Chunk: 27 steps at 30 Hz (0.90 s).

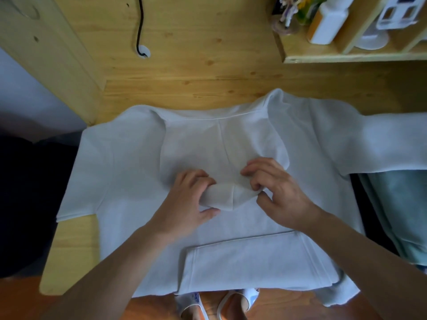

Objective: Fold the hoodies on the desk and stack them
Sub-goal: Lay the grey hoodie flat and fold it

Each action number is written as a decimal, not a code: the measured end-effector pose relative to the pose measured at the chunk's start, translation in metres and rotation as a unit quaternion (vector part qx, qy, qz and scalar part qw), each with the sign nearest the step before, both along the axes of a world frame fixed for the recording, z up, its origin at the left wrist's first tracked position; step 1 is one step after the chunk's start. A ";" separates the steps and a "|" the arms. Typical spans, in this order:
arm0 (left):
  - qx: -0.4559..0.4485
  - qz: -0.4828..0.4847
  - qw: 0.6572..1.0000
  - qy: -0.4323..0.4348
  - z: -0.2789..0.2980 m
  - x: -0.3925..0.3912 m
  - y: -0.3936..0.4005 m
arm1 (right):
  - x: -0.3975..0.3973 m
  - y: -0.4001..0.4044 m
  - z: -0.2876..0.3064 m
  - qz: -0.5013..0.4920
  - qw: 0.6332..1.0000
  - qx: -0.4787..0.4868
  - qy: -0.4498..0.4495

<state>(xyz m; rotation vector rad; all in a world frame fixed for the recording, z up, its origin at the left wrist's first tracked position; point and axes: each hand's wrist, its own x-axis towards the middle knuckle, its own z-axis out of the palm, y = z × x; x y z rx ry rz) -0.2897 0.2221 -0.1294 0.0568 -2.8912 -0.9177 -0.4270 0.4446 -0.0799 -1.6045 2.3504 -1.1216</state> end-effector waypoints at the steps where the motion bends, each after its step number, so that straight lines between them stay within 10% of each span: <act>1: -0.014 -0.001 1.000 0.016 -0.001 -0.002 0.001 | 0.001 0.002 -0.002 -0.004 1.000 0.003 -0.013; 8: -0.176 -0.147 0.972 0.055 -0.004 0.018 0.009 | 0.006 0.021 -0.019 0.024 0.964 0.260 0.056; 12: -0.182 -0.137 0.974 0.001 -0.010 0.030 0.009 | 0.013 0.021 -0.020 -0.053 0.973 0.163 0.157; 19: -0.054 0.055 0.997 -0.028 0.000 0.008 0.047 | -0.015 0.003 -0.030 -0.379 0.874 0.137 -0.270; 27: -0.073 -0.084 0.993 0.029 -0.012 0.015 0.057 | -0.042 -0.014 -0.023 -0.464 0.806 0.276 -0.243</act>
